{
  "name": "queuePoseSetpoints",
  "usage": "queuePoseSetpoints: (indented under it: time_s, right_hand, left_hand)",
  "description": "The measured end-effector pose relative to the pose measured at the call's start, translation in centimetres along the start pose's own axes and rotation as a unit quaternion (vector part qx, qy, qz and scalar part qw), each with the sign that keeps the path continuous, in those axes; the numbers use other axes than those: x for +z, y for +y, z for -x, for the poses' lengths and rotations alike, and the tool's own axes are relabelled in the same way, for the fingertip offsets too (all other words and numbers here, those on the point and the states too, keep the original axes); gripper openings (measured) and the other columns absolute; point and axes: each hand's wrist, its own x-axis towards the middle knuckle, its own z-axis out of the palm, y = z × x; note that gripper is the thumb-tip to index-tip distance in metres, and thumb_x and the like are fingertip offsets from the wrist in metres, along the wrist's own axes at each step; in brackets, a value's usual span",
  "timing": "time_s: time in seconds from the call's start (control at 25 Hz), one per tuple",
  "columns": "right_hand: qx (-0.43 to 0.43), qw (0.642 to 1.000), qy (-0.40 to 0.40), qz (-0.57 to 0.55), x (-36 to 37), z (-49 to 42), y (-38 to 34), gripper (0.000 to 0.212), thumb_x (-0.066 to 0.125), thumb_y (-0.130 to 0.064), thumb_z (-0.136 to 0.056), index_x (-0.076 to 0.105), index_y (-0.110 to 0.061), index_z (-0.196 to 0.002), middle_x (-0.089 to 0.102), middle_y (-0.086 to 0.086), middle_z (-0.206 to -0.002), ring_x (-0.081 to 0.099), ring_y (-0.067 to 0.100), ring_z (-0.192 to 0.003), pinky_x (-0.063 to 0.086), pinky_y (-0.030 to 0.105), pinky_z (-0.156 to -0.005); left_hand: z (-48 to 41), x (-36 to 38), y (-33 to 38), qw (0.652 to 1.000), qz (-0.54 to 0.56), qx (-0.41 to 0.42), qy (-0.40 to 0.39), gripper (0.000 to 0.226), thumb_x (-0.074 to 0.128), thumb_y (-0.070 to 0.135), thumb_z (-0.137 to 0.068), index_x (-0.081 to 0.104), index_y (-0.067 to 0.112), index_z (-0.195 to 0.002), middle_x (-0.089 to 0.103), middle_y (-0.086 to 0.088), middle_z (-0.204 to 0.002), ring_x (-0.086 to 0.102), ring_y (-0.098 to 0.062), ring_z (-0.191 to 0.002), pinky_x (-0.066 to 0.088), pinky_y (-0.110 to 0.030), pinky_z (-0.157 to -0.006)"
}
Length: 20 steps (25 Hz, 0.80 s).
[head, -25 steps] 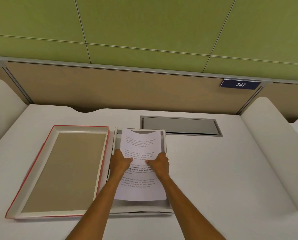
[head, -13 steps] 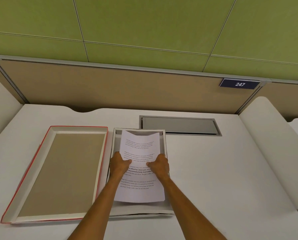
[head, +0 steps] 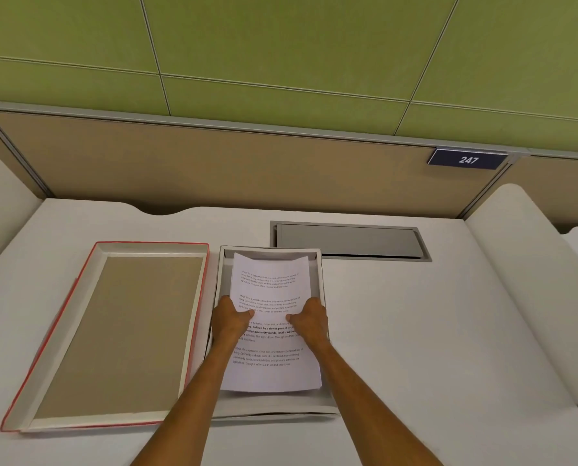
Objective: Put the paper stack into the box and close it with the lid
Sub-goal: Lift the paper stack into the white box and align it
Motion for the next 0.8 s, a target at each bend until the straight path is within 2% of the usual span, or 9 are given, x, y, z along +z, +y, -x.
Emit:
queuePoseSetpoints:
  time_s: [0.16,0.28,0.36,0.44,0.52,0.6,0.72,0.8]
  right_hand:
    - [-0.008,1.0,-0.009,0.008,0.0,-0.1,0.1,0.041,0.075,-0.017,-0.083,0.055,0.0,-0.115,0.062,0.016,-0.121,0.066,0.028,-0.105,0.053,0.025,-0.08]
    - [-0.01,1.0,-0.013,0.014,-0.4,-0.2,0.0,0.027,0.077,-0.016,-0.082,0.053,-0.009,-0.092,0.065,0.016,-0.117,0.067,0.027,-0.103,0.049,0.02,-0.073]
    - [-0.006,1.0,-0.012,0.013,-0.6,-0.2,0.1,0.033,0.078,-0.014,-0.081,0.045,-0.015,-0.074,0.067,0.016,-0.115,0.068,0.027,-0.101,0.048,0.02,-0.069]
    - [-0.002,1.0,-0.013,0.018,-0.8,-0.2,0.1,0.041,0.077,-0.012,-0.081,0.039,-0.019,-0.066,0.068,0.017,-0.113,0.068,0.028,-0.101,0.048,0.021,-0.07]
    - [0.004,1.0,-0.017,0.024,-0.9,-0.4,0.1,0.04,0.077,-0.011,-0.081,0.04,-0.018,-0.065,0.068,0.018,-0.113,0.068,0.029,-0.101,0.049,0.022,-0.072]
    - [0.006,1.0,-0.02,0.024,-1.0,-0.4,0.2,0.033,0.077,-0.01,-0.081,0.045,-0.013,-0.073,0.068,0.017,-0.113,0.068,0.029,-0.101,0.049,0.023,-0.072]
    - [0.008,1.0,-0.02,-0.001,-1.1,-0.4,0.3,0.035,0.078,-0.012,-0.079,0.044,-0.01,-0.089,0.066,0.017,-0.115,0.067,0.029,-0.102,0.049,0.025,-0.073]
    - [0.01,1.0,-0.016,-0.021,-1.3,-0.4,0.6,0.038,0.079,-0.013,-0.079,0.044,-0.009,-0.091,0.065,0.018,-0.115,0.066,0.03,-0.102,0.049,0.026,-0.074]
  left_hand:
    - [0.4,0.0,0.1,0.999,-0.021,0.012,0.023,0.043,0.077,0.013,-0.081,0.059,0.0,-0.119,0.067,-0.019,-0.124,0.068,-0.037,-0.107,0.057,-0.037,-0.073]
    - [1.0,0.2,0.1,0.998,-0.029,0.03,0.041,0.042,0.077,0.01,-0.081,0.058,0.0,-0.117,0.067,-0.02,-0.123,0.068,-0.036,-0.107,0.056,-0.034,-0.072]
    - [1.5,0.2,0.1,0.997,-0.037,0.039,0.055,0.044,0.079,0.011,-0.079,0.057,0.001,-0.116,0.067,-0.019,-0.122,0.068,-0.035,-0.106,0.053,-0.03,-0.068]
    - [1.8,-0.1,0.1,0.995,-0.053,0.045,0.065,0.05,0.082,0.015,-0.076,0.057,0.002,-0.117,0.068,-0.018,-0.121,0.069,-0.035,-0.104,0.053,-0.031,-0.068]
    - [1.7,-0.6,0.0,0.995,-0.067,0.042,0.065,0.056,0.085,0.018,-0.072,0.058,0.002,-0.119,0.068,-0.017,-0.121,0.069,-0.036,-0.105,0.058,-0.039,-0.077]
    - [1.6,-1.2,-0.1,0.995,-0.07,0.037,0.054,0.058,0.087,0.018,-0.07,0.059,0.001,-0.118,0.069,-0.017,-0.12,0.069,-0.036,-0.105,0.06,-0.045,-0.083]
    - [1.5,-1.7,0.0,0.997,-0.051,0.034,0.041,0.052,0.09,0.017,-0.066,0.056,-0.001,-0.101,0.069,-0.02,-0.113,0.069,-0.037,-0.099,0.058,-0.047,-0.078]
    - [1.3,-2.0,0.1,0.998,-0.035,0.027,0.035,0.05,0.091,0.015,-0.064,0.054,-0.001,-0.094,0.07,-0.021,-0.11,0.069,-0.037,-0.097,0.059,-0.046,-0.078]
